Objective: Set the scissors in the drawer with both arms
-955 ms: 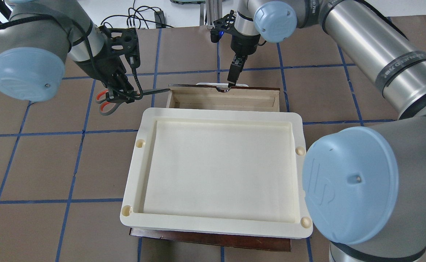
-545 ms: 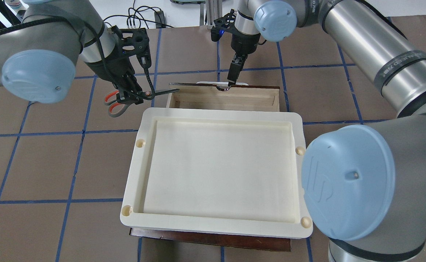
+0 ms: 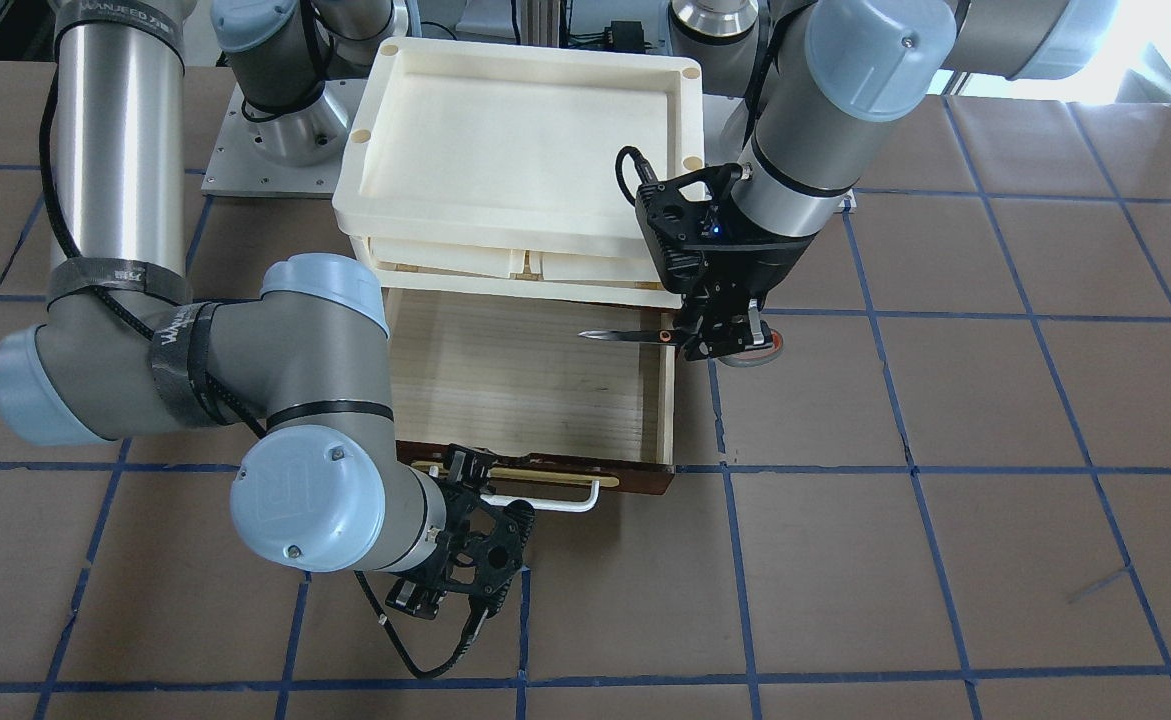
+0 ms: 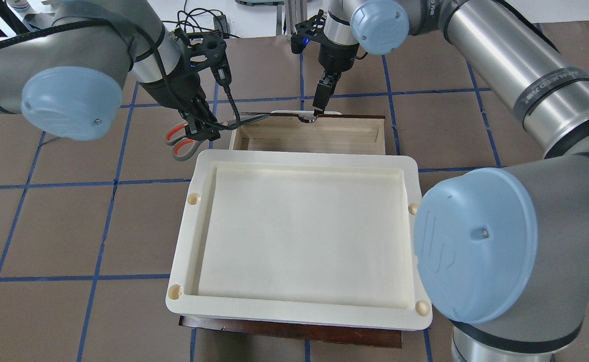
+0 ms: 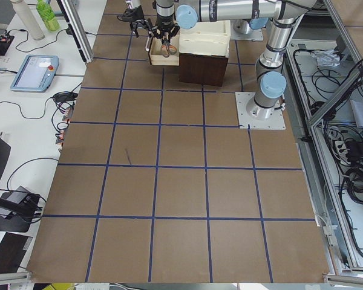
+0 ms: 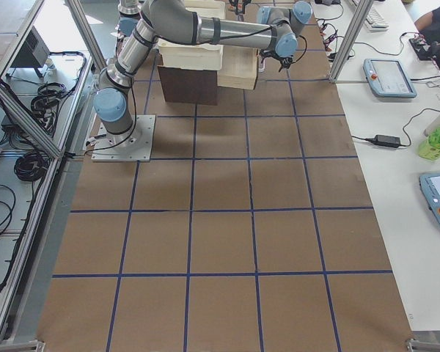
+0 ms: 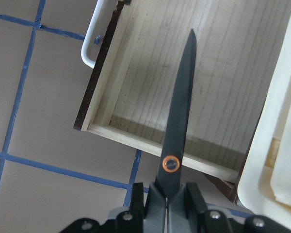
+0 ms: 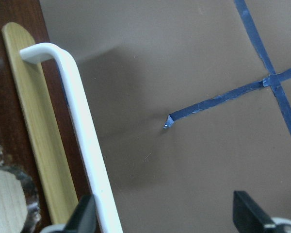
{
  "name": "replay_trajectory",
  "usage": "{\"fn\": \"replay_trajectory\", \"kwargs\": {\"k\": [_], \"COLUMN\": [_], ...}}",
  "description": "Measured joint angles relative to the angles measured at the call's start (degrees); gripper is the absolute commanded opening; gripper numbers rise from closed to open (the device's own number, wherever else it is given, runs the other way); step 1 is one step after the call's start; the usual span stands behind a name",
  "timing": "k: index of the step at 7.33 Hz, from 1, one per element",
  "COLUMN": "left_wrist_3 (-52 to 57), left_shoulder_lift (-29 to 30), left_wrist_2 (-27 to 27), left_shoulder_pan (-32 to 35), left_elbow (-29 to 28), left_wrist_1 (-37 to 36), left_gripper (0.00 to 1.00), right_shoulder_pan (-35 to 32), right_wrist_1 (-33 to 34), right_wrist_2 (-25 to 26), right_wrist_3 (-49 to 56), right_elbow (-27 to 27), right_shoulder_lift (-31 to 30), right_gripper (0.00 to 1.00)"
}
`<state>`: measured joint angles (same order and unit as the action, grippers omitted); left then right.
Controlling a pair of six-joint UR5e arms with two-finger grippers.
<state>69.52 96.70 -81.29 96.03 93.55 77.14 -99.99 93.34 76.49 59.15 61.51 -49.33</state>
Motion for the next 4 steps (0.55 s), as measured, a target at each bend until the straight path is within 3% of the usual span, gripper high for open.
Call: {"fn": "replay_trajectory", "kwargs": {"k": [4], "left_wrist_3": [-1.6], "left_shoulder_lift": [1.3], "left_wrist_2": [-0.1], "left_shoulder_pan": [2.4], "left_elbow": [-0.2], "left_wrist_1": [-2.0], "left_gripper": [0.17], "right_shoulder_pan": [0.3], "right_wrist_1": [-0.3], "right_wrist_2": [0.1], "right_wrist_3": [-0.7], "right_elbow": [0.1], "right_shoulder_lift": [-0.9], "right_gripper": [1.00]}}
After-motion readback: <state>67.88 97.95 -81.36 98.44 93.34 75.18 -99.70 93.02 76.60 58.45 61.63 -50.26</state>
